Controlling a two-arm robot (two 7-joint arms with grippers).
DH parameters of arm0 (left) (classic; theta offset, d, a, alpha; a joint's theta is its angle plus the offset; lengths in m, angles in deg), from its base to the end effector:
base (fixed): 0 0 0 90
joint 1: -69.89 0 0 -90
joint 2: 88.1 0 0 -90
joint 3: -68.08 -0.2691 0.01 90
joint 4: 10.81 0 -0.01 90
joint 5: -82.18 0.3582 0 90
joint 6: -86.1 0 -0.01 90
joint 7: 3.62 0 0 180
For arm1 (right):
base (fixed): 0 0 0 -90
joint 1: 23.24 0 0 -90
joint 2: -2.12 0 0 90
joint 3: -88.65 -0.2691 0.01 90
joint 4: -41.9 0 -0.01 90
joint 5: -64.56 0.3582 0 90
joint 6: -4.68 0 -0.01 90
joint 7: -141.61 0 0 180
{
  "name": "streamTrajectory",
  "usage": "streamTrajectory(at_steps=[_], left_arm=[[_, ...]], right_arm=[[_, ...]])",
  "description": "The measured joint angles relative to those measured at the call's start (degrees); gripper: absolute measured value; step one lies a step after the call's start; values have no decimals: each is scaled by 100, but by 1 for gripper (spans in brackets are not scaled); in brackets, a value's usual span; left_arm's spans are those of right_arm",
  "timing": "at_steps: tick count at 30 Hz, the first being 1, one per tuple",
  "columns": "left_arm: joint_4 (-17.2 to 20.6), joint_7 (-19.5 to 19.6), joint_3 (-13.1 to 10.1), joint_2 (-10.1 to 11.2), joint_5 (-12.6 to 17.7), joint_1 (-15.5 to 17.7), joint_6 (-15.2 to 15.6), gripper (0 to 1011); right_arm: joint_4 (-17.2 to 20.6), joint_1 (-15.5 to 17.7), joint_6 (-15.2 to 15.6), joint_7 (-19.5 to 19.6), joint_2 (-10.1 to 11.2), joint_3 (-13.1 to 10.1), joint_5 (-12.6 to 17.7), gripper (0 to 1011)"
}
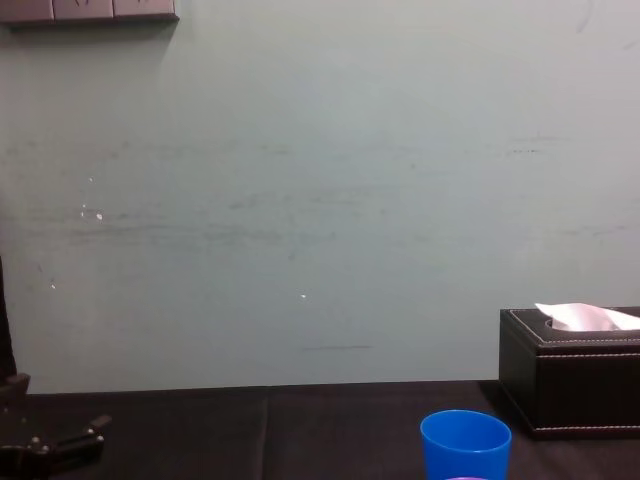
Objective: Stack the three plastic cups sequentially using one hand.
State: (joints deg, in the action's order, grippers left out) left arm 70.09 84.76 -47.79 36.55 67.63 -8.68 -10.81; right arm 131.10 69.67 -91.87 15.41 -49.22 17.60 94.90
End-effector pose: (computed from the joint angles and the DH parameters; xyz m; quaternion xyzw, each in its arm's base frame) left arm 0.4013 0.0577 -0.2949 0.1415 -0.1325 0.5799 0.7913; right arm 0.3421 -0.0815 -0.3153 -0.0855 0.0324 -0.3238 0.9417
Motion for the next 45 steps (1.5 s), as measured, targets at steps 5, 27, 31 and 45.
streamTrajectory(at_steps=[5, 27, 31, 45], left_arm=[[0, 0, 0, 0, 0, 0, 0, 1011], [0, 0, 0, 0, 0, 0, 0, 1011], [0, 0, 0, 0, 0, 0, 0, 1011], [0, 0, 0, 0, 0, 0, 0, 1011]], right_arm=[[-1, 7, -3, -2, 4, -5, 9, 1003], [7, 25, -15, -16, 18, -25, 40, 737], [117, 16, -47, 57, 31, -67, -35, 737], [416, -814, 905, 424, -78, -348, 189, 737]])
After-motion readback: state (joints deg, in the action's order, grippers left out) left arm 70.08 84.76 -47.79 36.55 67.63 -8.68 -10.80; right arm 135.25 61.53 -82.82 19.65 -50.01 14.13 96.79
